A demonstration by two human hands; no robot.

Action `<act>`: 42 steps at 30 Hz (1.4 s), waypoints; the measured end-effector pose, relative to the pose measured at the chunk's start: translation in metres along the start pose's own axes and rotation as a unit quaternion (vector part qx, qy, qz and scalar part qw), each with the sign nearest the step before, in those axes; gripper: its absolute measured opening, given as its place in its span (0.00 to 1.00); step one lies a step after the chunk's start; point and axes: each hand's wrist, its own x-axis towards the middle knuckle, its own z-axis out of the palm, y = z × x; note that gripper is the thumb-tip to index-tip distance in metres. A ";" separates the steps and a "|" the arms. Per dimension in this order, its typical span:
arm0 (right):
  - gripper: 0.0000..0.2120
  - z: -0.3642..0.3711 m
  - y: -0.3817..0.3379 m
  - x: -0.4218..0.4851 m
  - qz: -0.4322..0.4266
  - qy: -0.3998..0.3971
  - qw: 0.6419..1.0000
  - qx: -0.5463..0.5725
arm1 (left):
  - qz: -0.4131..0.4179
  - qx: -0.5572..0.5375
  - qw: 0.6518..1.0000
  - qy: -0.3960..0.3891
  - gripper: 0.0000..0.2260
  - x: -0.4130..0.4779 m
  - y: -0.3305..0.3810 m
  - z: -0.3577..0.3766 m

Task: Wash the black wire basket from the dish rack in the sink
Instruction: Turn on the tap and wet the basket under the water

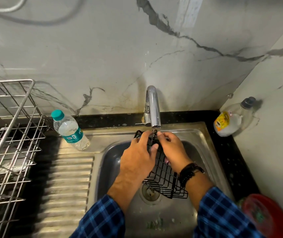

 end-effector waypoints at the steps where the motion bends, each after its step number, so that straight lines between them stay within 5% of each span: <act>1: 0.12 0.001 0.000 0.002 0.002 -0.005 1.000 0.003 | -0.002 -0.001 1.000 0.009 0.20 0.004 0.001 0.004; 4: 0.16 0.001 -0.002 0.001 -0.117 0.010 0.985 -0.128 | -0.034 -0.135 0.990 0.027 0.21 0.021 -0.006 0.007; 6: 0.19 0.001 0.001 -0.006 -0.224 0.070 0.907 -0.350 | -0.067 -0.267 0.961 0.009 0.20 0.030 -0.017 0.000; 8: 0.23 -0.005 0.012 -0.007 -0.251 0.071 0.856 -0.445 | -0.071 -0.343 0.936 0.015 0.15 0.031 -0.031 -0.009; 12: 0.29 -0.022 0.021 0.001 -0.185 0.057 0.941 -0.277 | 0.006 -0.356 0.934 0.020 0.09 0.006 -0.042 -0.021; 15: 0.32 -0.011 -0.004 0.001 -0.197 0.022 0.949 -0.244 | 0.048 -0.321 0.946 0.025 0.09 -0.003 -0.043 -0.004; 25: 0.24 -0.023 0.006 -0.001 -0.438 -0.030 0.803 -0.402 | 0.060 -0.435 0.893 0.102 0.15 -0.002 -0.052 -0.005; 28: 0.24 -0.060 0.031 0.017 -0.354 0.051 0.872 -0.334 | 0.025 -0.465 0.880 0.091 0.15 -0.003 -0.064 -0.013; 31: 0.21 -0.072 0.029 0.013 -0.148 0.056 0.985 -0.064 | -0.025 -0.487 0.866 0.114 0.15 -0.004 -0.070 -0.015; 34: 0.09 -0.060 0.019 0.004 0.005 0.025 0.981 0.191 | -0.044 -0.482 0.867 0.120 0.16 0.003 -0.063 -0.016; 37: 0.27 -0.062 0.028 0.004 0.046 0.029 0.973 0.226 | -0.018 -0.419 0.904 0.086 0.16 0.012 -0.068 -0.021; 40: 0.22 -0.056 0.032 0.006 -0.009 0.075 0.968 0.240 | -0.073 -0.393 0.916 0.017 0.23 0.018 -0.078 -0.013; 42: 0.16 -0.049 0.025 0.004 -0.092 0.092 0.975 0.182 | -0.186 -0.484 0.855 0.038 0.29 0.020 -0.078 -0.008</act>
